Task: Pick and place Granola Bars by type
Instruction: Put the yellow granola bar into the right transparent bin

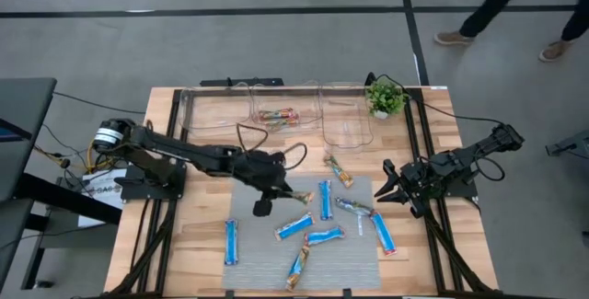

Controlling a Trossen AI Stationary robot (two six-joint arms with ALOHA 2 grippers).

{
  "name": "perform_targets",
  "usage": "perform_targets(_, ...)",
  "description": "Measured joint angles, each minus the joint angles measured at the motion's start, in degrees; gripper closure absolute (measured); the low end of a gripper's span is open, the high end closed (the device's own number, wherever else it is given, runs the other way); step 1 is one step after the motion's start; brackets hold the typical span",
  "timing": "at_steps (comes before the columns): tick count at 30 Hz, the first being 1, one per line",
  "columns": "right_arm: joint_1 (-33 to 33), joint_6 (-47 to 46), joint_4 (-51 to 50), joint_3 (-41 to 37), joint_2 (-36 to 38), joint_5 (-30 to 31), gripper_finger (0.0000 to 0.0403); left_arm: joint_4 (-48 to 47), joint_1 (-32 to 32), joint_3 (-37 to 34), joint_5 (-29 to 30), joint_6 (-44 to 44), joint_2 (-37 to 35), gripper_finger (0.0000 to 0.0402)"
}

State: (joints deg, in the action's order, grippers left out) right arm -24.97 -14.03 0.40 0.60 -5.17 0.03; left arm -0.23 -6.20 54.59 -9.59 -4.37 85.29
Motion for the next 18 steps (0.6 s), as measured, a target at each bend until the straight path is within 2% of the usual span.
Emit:
perform_targets(10, -0.01, 0.00, 0.00, 0.00, -0.01, 0.00, 0.0341, 19.77, 3.30, 0.02, -5.20, -13.55, -2.29, 0.0338)
perform_targets(18, 0.00, -0.01, 0.00, 0.00, -0.02, -0.01, 0.0341, 21.29, 4.54, 0.04, -5.15, -15.29, -2.29, 0.0338)
